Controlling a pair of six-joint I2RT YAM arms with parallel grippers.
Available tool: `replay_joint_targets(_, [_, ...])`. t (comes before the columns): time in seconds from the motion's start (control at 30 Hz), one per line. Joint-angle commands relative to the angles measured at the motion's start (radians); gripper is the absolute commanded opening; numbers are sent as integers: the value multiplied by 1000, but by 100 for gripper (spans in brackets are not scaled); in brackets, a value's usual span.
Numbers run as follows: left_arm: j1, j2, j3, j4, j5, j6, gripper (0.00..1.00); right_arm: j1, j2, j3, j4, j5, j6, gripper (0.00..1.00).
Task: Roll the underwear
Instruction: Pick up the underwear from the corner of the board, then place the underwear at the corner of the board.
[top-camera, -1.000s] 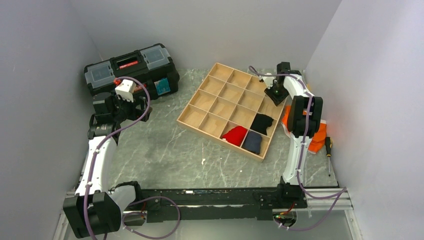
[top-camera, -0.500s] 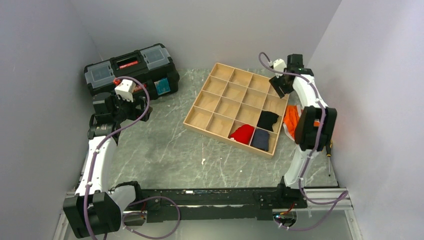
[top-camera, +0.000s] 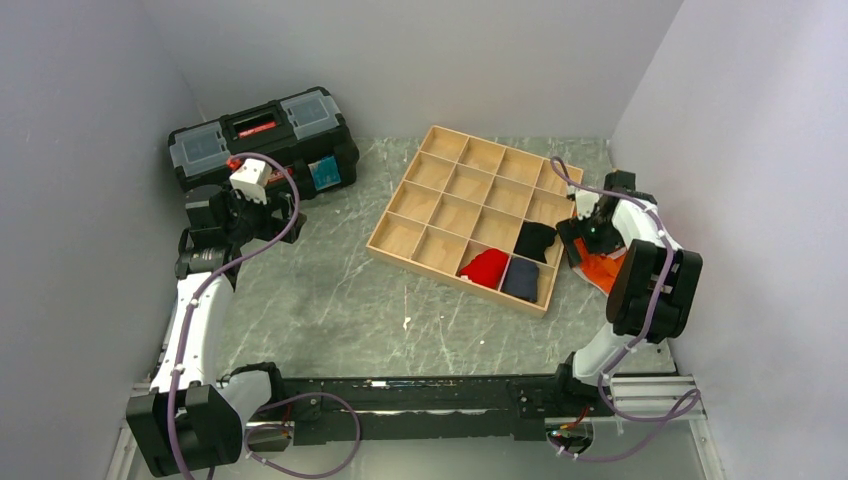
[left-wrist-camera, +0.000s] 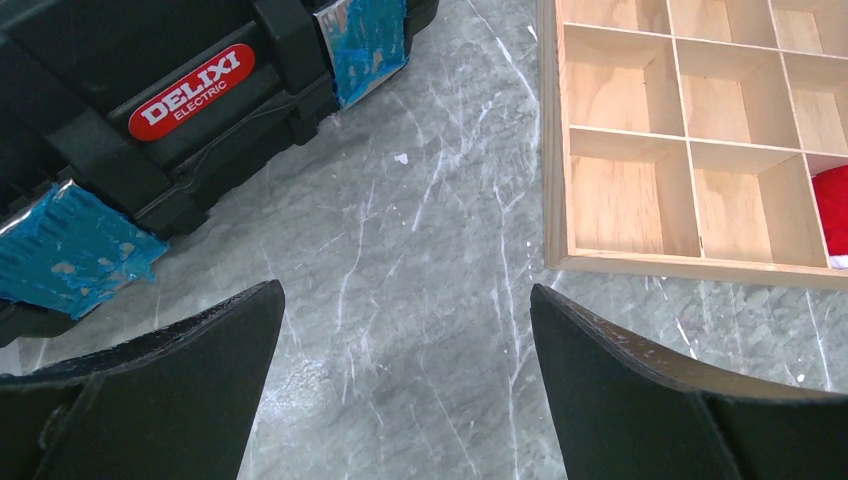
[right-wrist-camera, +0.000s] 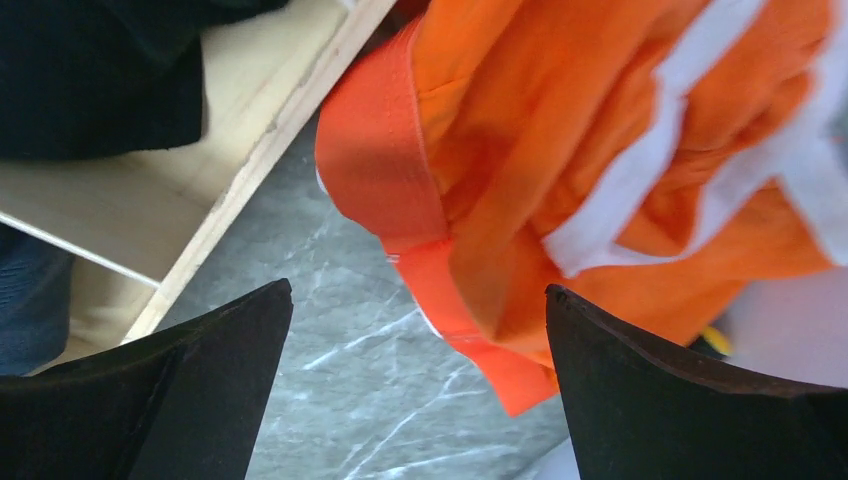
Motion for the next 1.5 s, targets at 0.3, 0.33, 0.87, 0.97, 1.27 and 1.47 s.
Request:
replay_joint_targets(0.3, [6, -38, 20, 22, 10, -6, 99, -53, 40, -73, 76, -126, -46, 0])
replay_joint_targets(0.33, [5, -39, 13, 34, 13, -11, 99, -51, 19, -68, 58, -146, -51, 0])
replay_joint_targets(0.87, [6, -31, 53, -1, -73, 24, 99, 687, -150, 526, -276, -518, 28, 0])
replay_joint_targets(0.97, [9, -48, 66, -19, -136, 31, 100, 858, -12, 714, -308, -543, 47, 0])
replay_joint_targets(1.27, [44, -83, 48, 5, -193, 16, 99, 1047, 210, 982, -317, -568, 97, 0])
replay_joint_targets(1.47, [49, -73, 50, 19, -193, 10, 99, 1105, 193, 1009, -312, -690, 121, 0])
